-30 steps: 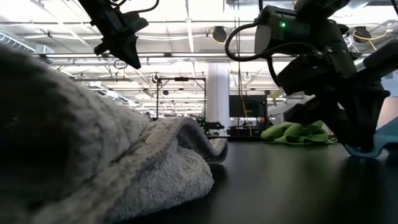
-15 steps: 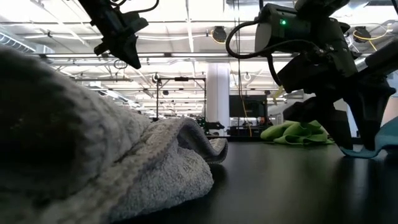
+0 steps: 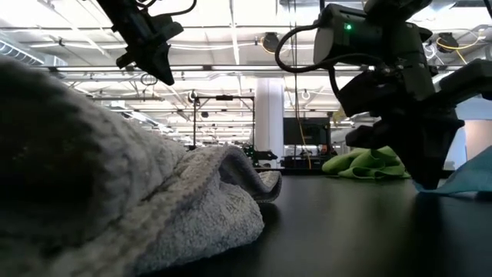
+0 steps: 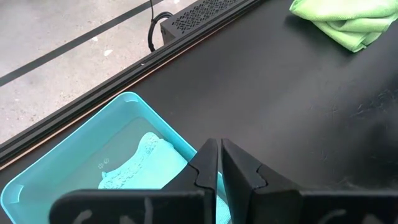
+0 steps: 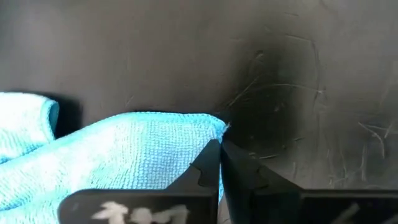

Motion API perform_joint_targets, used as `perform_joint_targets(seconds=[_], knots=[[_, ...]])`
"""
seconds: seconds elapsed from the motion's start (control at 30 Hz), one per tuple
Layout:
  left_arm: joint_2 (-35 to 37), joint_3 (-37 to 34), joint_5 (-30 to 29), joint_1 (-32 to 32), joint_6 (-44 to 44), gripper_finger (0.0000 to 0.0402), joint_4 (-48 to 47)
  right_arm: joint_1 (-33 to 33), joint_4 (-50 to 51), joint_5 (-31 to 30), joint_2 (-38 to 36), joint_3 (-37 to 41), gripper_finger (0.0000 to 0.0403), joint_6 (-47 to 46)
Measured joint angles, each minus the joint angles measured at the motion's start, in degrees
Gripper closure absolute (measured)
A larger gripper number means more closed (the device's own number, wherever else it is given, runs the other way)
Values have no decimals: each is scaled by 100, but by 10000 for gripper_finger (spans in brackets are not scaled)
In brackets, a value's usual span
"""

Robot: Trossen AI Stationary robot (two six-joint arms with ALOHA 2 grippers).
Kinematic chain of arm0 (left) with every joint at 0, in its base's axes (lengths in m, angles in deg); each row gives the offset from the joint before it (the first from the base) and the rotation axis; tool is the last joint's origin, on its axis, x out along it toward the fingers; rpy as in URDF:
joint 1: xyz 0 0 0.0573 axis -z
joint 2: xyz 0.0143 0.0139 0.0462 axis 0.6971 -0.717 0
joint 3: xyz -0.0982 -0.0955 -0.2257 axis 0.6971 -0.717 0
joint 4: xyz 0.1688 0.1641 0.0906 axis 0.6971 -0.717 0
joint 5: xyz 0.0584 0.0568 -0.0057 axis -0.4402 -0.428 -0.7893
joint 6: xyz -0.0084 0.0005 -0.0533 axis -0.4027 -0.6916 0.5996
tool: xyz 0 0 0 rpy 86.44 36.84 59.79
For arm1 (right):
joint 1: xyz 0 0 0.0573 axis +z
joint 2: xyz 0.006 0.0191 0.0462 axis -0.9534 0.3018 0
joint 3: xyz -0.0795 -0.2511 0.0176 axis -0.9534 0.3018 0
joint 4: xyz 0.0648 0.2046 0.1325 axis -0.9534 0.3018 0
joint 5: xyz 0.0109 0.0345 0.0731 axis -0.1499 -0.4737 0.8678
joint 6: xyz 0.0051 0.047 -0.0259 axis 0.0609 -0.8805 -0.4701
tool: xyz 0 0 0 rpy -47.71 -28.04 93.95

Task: Fold microfiber towels
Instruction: Fold the blue microfiber towel

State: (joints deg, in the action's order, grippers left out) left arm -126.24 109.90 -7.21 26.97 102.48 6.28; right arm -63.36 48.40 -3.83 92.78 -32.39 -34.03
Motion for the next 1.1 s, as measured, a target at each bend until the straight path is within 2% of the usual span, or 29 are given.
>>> perform_joint_targets(seconds=[0.1, 0.27, 0.53, 0.77, 0.87, 1.1], knots=[[2, 0, 0, 1, 7, 378, 0, -127, -155, -176, -37, -3, 402, -260], [0, 0, 2, -1, 101, 378, 7, -465, -249, -1308, -309, -262, 402, -173], [2, -1, 7, 0, 458, 378, 12, -1419, -290, -2265, -915, -510, 403, 127], [-96, -54, 443, 173, 909, 378, 137, -2169, -427, -2501, -1202, -518, 403, 407], [-348, -306, 658, 417, 1085, 378, 647, -2392, -482, -2575, -1196, -518, 403, 610], [-1619, -778, 1737, 1147, 1759, 378, 3318, -2809, -565, -2582, -1191, -518, 403, 900]])
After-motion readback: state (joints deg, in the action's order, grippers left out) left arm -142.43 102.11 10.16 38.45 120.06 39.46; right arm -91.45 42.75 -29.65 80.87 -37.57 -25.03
